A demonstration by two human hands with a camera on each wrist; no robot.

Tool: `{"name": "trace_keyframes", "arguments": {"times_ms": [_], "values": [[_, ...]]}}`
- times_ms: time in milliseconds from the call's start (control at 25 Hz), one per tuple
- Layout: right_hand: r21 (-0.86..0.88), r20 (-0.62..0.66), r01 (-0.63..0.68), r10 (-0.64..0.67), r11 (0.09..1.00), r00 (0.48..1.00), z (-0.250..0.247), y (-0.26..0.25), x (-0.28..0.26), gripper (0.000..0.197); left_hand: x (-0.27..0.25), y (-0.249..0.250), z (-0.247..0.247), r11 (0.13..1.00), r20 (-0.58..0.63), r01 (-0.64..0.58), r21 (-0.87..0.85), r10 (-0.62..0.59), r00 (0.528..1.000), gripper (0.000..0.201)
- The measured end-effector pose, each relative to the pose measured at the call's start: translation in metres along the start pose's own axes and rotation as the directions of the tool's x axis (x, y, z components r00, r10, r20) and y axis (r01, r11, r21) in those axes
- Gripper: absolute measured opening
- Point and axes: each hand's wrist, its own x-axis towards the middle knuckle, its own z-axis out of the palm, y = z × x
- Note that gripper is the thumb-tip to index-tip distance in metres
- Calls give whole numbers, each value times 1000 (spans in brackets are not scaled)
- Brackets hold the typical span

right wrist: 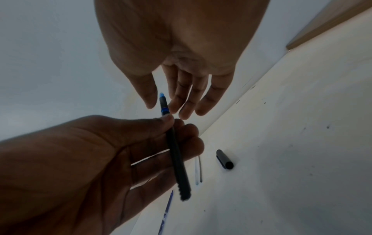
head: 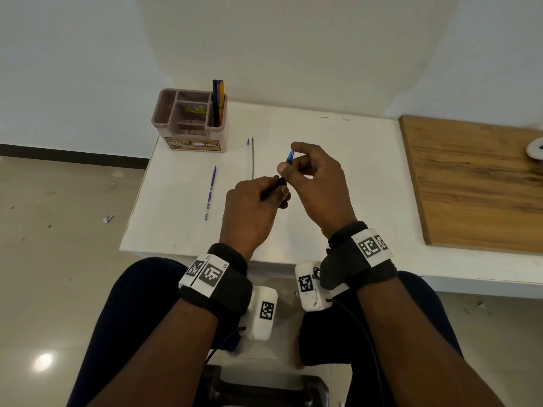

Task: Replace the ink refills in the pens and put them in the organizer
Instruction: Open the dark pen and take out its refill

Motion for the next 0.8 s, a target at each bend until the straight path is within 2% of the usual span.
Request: {"name": "trace_keyframes", "arguments": {"times_ms": [240, 360, 480, 800], "values": [[55, 40, -35, 33, 998, 999, -1, 1, 0, 41, 0, 0, 1, 1000, 4, 11, -1, -11, 1000, 28], [6, 10, -17, 17, 1000, 1000, -2, 2, 0, 40, 0, 1, 1, 999, -6, 18, -31, -18, 1000, 24], [37, -30, 13, -12, 999, 999, -4, 1, 0, 33, 0, 0, 0, 995, -2, 44, -88, -44, 999, 31], [53, -32, 35, -33, 998, 999, -3, 0, 0, 30, 0, -1, -1, 993, 0, 32, -116, -32, 999, 34]]}}
